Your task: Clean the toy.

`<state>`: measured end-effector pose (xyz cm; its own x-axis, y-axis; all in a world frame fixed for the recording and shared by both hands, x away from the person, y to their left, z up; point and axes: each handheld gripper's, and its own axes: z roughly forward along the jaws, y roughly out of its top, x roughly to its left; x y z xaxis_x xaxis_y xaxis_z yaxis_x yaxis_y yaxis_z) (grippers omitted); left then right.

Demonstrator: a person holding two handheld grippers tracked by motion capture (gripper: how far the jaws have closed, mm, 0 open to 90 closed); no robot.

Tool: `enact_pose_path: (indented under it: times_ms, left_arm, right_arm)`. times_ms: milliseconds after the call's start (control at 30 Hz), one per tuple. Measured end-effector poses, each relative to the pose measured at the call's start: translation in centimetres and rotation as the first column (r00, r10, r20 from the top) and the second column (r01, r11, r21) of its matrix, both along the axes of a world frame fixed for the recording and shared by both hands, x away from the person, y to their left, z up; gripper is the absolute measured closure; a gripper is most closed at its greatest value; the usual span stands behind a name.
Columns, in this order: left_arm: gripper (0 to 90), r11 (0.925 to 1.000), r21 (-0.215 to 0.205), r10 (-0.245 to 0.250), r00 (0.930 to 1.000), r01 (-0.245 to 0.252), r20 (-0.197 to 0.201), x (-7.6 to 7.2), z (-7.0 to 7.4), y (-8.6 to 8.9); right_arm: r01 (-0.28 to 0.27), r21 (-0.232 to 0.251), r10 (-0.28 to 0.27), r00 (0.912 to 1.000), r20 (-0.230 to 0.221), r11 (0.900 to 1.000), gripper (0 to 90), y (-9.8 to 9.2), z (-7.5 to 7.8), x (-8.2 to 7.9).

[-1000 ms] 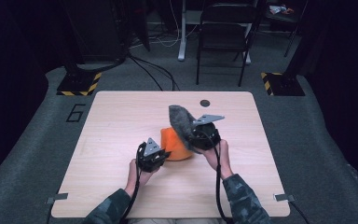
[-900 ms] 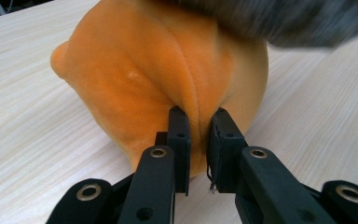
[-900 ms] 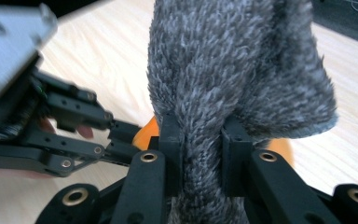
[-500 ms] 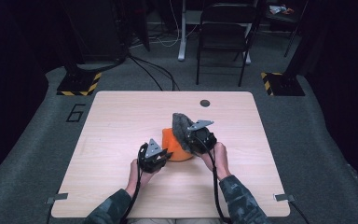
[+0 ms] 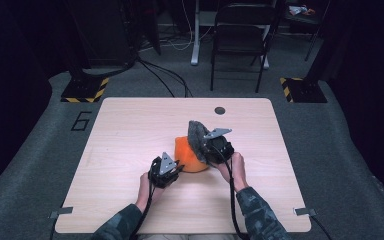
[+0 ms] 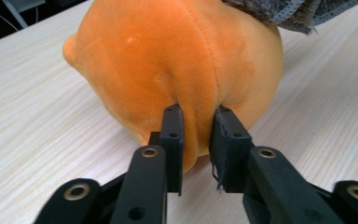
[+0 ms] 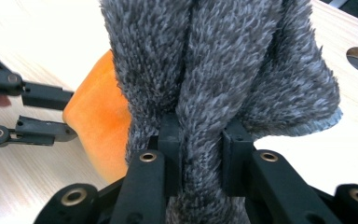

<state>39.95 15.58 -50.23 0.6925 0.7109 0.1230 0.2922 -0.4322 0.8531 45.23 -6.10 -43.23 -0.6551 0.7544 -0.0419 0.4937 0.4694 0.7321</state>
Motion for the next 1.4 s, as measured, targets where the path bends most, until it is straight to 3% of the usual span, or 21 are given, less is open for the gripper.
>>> enact_pose_path:
  times_ms: [67,167,300,400,467,700,833,1033,1200,1300,1400]
  left_arm:
    - [78.2,1.0000,-0.007,-0.004,1.0000,0.004,0.000,0.0,0.1,-0.1]
    - [79.1,0.9999,-0.003,-0.010,0.9999,0.010,0.002,-0.1,0.1,-0.2]
    - [79.2,1.0000,-0.002,-0.009,1.0000,0.009,-0.003,0.0,0.1,-0.1]
    - [79.2,0.9999,-0.004,-0.011,0.9999,0.011,-0.007,0.0,0.0,-0.1]
    - [79.1,0.9999,0.000,-0.015,0.9998,0.015,-0.012,0.0,0.0,-0.1]
    - [78.9,0.9998,0.001,-0.019,0.9997,0.019,-0.014,0.1,-0.1,0.0]
    - [78.9,0.9997,0.001,-0.022,0.9996,0.022,-0.017,0.1,-0.2,0.1]
    - [78.9,0.9997,-0.006,-0.025,0.9994,0.025,-0.022,0.2,-0.2,0.2]
    - [78.8,0.9997,-0.010,-0.023,0.9994,0.023,-0.025,0.2,-0.2,0.3]
    - [78.9,0.9996,-0.020,-0.019,0.9993,0.018,-0.032,0.3,-0.2,0.3]
    - [78.8,0.9996,-0.018,-0.022,0.9992,0.021,-0.033,0.3,-0.2,0.3]
  right_arm:
    - [0.008,0.028,-0.009,0.9999,0.013,1.000,73.9,0.1,0.8,-0.4]
    - [-0.043,0.048,0.041,0.9978,0.053,0.998,73.9,1.0,1.9,-1.3]
    - [-0.065,-0.025,0.067,0.9945,0.080,0.998,73.9,2.3,1.4,-1.6]
    - [-0.034,-0.018,0.035,0.9984,0.044,0.999,73.8,1.7,1.0,-1.4]
    - [-0.034,-0.025,0.035,0.9975,0.061,0.999,73.8,1.0,0.9,-0.8]
    - [0.025,-0.019,-0.025,0.9997,-0.004,1.000,73.5,-0.7,0.0,0.3]
    - [0.056,-0.058,-0.057,0.9983,-0.013,0.997,73.3,-1.4,-0.5,0.7]
    - [0.110,-0.071,-0.115,0.9913,-0.065,0.991,73.2,-3.1,-1.9,1.8]
    - [0.156,-0.101,-0.168,0.9786,-0.119,0.983,73.1,-4.3,-3.2,2.7]
    - [0.182,-0.104,-0.194,0.9737,-0.119,0.978,73.8,-4.9,-3.3,2.7]
    - [0.184,-0.091,-0.191,0.9783,-0.079,0.979,74.2,-5.1,-2.3,2.4]
